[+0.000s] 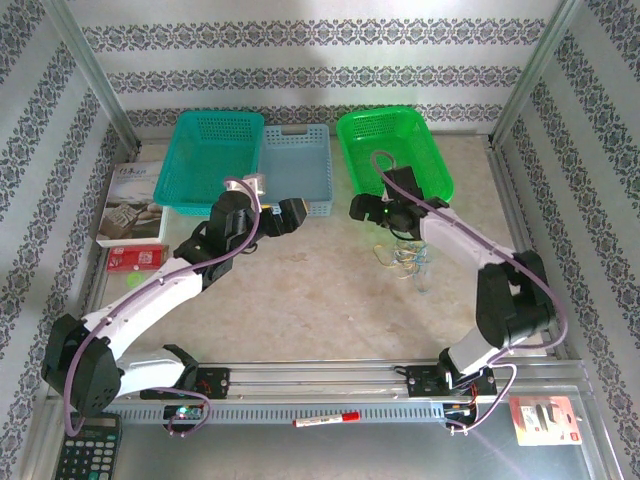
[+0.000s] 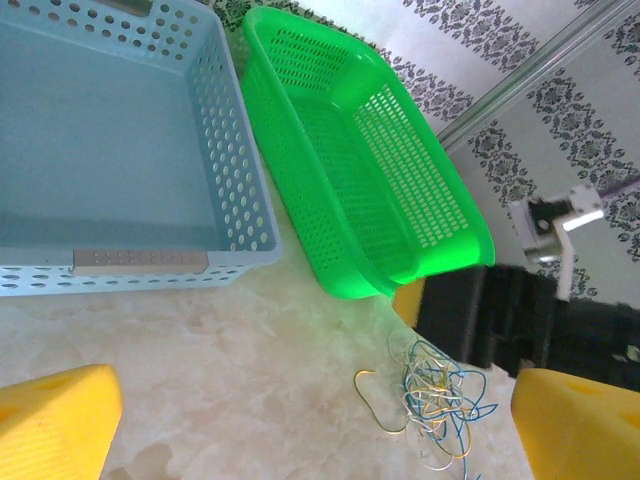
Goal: Untangle the cables
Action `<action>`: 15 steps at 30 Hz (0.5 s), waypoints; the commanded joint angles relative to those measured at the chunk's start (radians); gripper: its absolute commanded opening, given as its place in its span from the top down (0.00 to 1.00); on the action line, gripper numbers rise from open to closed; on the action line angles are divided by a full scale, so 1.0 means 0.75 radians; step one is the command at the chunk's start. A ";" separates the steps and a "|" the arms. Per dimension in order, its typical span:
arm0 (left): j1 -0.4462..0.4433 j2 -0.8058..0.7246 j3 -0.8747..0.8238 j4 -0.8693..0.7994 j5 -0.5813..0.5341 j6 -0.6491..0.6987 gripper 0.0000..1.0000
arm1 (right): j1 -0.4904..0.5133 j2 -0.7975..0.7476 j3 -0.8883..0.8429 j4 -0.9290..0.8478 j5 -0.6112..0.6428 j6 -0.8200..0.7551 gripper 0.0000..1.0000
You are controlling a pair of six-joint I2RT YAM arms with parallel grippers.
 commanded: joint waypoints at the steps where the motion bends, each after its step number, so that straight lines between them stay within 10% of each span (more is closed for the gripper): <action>1: 0.006 -0.043 -0.025 -0.017 0.015 -0.018 0.00 | -0.014 -0.237 -0.136 -0.029 0.056 -0.026 0.08; 15: 0.004 -0.117 -0.067 -0.054 0.021 -0.044 0.00 | -0.344 -0.294 -0.391 -0.026 0.046 -0.094 0.02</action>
